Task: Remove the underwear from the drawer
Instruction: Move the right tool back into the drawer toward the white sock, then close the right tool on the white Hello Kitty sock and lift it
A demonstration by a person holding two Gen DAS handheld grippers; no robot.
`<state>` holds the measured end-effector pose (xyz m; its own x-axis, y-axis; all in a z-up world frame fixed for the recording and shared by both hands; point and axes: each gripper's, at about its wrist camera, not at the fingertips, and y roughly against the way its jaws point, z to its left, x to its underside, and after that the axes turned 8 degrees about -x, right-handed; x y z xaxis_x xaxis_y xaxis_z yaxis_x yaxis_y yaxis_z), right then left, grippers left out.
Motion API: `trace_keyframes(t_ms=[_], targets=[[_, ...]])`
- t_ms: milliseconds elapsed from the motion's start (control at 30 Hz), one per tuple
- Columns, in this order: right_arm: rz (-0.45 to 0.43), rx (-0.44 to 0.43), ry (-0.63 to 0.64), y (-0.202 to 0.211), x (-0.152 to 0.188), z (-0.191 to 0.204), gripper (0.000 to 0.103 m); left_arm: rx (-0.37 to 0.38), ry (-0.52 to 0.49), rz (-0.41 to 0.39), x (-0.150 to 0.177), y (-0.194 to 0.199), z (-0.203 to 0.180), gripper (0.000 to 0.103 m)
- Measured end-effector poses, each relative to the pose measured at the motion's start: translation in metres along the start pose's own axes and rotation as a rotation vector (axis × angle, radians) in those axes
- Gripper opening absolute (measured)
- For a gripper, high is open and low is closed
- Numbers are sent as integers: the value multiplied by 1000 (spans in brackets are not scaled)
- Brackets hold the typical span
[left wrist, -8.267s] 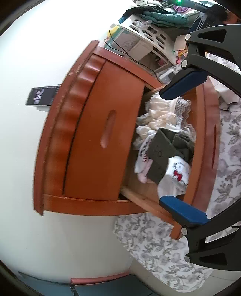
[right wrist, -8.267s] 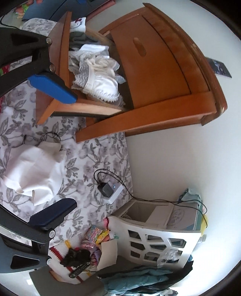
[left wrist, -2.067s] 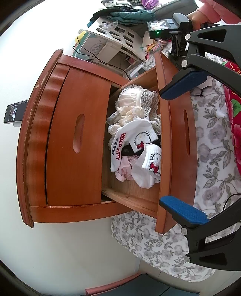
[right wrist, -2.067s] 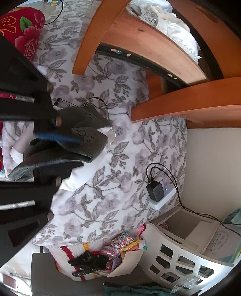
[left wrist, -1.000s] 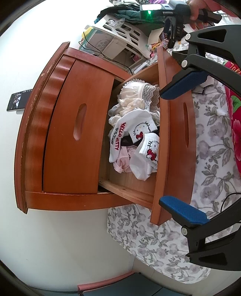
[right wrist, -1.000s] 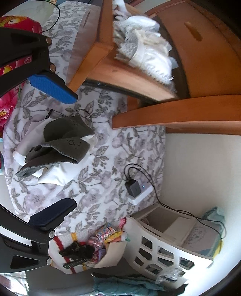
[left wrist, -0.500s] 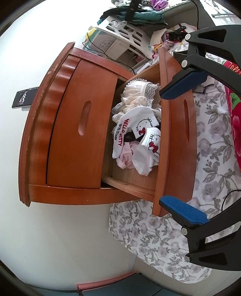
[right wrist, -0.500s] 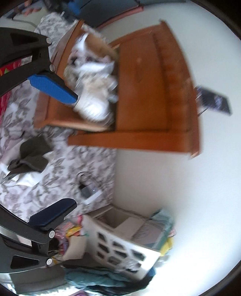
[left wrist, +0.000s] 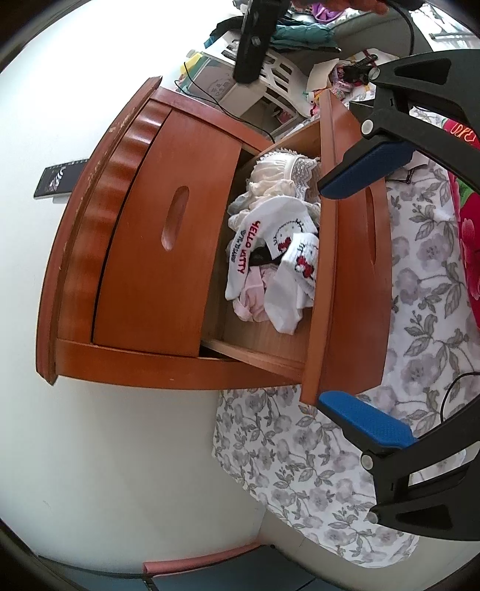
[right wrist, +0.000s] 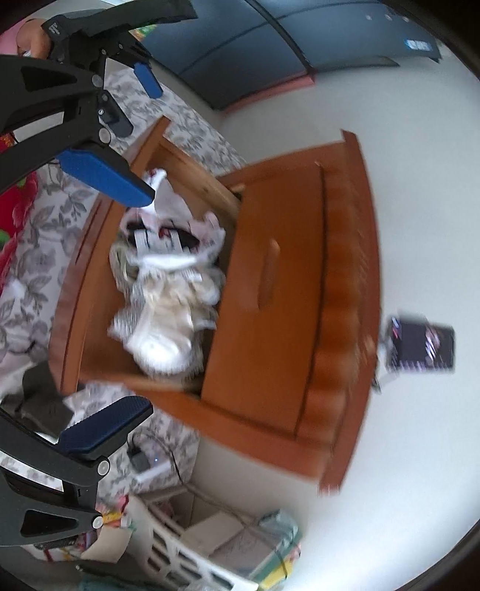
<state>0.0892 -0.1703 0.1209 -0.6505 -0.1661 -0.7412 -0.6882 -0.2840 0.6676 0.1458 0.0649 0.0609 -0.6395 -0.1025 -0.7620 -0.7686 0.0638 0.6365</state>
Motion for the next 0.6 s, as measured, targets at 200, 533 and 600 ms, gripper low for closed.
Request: trace_keyframes(t_ms=[200,533,600], targets=[[82,-39,18,-47,3,22,97,-10,9,5,3,-5,11,103],[211,-46,26,-117,9,26,71,-11,28,24,7,-17,21,103],[229,-42,29,-130,10,27,67,-11,29,29,7,-19,22,103]])
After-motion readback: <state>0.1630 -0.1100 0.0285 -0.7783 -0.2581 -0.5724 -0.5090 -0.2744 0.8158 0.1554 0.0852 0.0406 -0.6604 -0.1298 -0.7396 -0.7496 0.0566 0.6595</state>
